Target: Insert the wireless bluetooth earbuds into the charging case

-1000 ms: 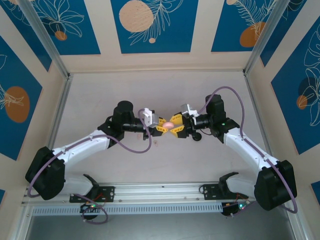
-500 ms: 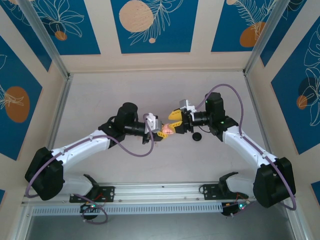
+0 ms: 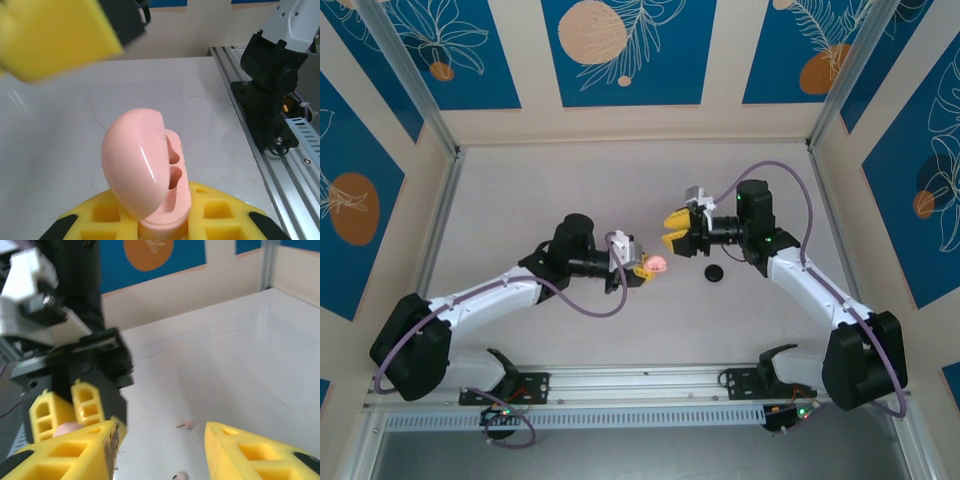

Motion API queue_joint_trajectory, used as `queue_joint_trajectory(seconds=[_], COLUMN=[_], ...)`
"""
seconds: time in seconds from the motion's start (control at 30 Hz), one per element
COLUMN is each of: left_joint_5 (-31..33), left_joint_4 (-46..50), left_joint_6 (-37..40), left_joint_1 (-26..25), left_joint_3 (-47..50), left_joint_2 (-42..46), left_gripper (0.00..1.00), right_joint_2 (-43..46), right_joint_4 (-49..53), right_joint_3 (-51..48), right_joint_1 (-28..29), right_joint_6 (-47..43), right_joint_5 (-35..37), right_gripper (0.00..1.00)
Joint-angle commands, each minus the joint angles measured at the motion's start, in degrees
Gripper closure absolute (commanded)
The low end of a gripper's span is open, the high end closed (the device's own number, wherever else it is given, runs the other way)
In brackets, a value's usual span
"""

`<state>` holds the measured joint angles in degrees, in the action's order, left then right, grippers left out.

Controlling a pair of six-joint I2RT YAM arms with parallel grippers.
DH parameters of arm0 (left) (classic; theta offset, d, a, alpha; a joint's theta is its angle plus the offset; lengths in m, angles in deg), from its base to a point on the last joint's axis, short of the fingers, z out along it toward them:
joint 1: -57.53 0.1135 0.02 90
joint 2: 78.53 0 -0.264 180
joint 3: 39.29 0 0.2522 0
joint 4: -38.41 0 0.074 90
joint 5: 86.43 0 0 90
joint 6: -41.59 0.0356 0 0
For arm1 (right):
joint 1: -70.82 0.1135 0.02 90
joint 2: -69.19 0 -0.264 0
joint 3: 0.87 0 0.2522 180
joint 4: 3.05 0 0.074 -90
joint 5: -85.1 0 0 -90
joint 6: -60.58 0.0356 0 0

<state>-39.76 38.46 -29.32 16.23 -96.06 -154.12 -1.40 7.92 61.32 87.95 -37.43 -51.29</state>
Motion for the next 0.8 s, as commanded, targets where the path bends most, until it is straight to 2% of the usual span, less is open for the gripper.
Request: queue_joint_trajectory(seconds=[0.0, 0.17, 0.43, 0.6, 0.77], left_joint_5=[-2.2, -3.3, -6.6, -10.0, -10.6], left_joint_4=[-6.3, -13.1, -13.5, -15.4, -15.4], left_joint_6=[-4.6, -10.9, -11.9, -12.4, -12.5], left_joint_1=[1.6, 5.4, 6.3, 6.3, 6.3], left_joint_3=[2.3, 6.2, 6.1, 6.1, 5.5], left_joint_2=[0.4, 0.3, -0.2, -0.7, -0.8], left_gripper=[0.81, 0.82, 0.82, 0.82, 0.82], right_joint_2=[-0.5, -2.2, -2.5, -4.5, -6.8], right_joint_4=[1.6, 8.8, 18.1, 18.8, 22.8], right_joint_3=[3.7, 8.0, 8.0, 8.5, 10.5], right_joint_1=[-0.3, -0.2, 6.7, 7.3, 7.7], right_joint_6=[5.2, 7.7, -7.5, -11.8, -16.0], right_joint_5=[1.7, 3.0, 3.2, -1.1, -5.5], right_gripper=[0.49, 0.47, 0.45, 0.44, 0.44])
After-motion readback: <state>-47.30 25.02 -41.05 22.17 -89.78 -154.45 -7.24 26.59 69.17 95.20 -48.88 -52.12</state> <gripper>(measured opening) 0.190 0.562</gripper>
